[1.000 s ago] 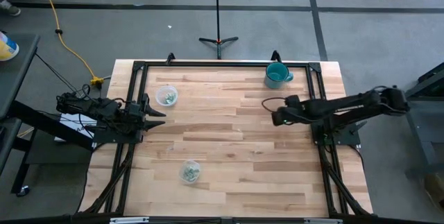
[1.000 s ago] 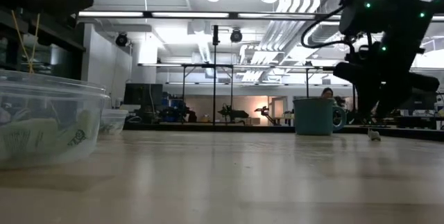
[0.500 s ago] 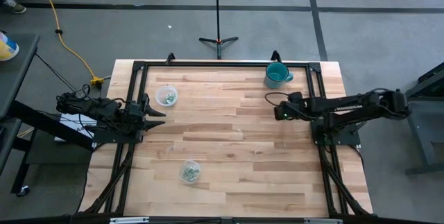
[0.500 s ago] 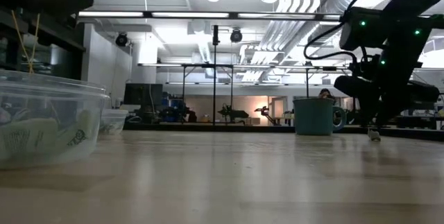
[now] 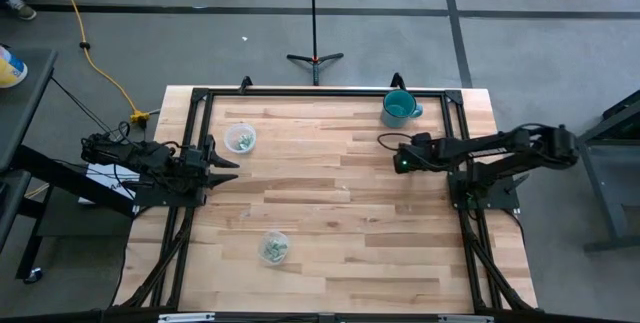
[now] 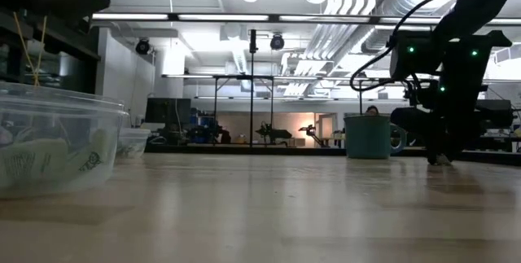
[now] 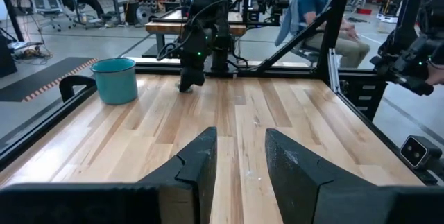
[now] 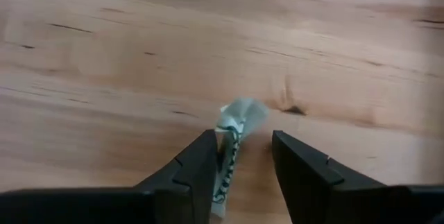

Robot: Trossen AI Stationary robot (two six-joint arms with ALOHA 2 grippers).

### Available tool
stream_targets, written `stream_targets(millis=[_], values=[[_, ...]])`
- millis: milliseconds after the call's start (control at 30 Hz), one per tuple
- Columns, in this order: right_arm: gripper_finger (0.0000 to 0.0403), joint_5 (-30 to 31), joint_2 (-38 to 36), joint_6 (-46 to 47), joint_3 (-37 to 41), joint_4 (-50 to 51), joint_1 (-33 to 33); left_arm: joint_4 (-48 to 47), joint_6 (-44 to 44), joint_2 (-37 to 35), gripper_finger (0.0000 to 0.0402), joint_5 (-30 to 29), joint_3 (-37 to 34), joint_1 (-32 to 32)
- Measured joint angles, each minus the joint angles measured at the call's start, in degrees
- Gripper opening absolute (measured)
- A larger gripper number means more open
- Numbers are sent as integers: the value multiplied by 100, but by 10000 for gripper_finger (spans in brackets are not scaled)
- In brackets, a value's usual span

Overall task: Pick and place Stevia / Truvia into bins
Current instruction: Put the stevia packet into the bottom transparent container

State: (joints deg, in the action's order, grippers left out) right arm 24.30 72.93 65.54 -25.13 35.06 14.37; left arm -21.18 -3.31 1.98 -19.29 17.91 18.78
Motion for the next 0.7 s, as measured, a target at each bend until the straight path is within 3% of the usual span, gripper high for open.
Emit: stream_targets(millis=[133, 300, 367, 500, 633, 700], values=[[102, -36, 100, 0, -8, -46, -21, 1, 0, 0, 156, 0, 0, 1], [17, -119, 113, -245, -42, -358, -226, 3, 0, 0, 156, 2, -2, -1], [10, -288, 124, -407, -115, -784, -405, 1, 0, 2, 156, 2, -2, -1], [8, -345, 127, -933, -323, -2591, -1119, 1, 0, 1, 156, 2, 0, 0], [6, -215, 387, -2076, -570, -5334, -2039, 1, 0, 0, 156, 2, 0, 1], [3, -103, 704, -2699, -850, -6087, -2455, 1, 0, 0, 156, 4, -2, 1]])
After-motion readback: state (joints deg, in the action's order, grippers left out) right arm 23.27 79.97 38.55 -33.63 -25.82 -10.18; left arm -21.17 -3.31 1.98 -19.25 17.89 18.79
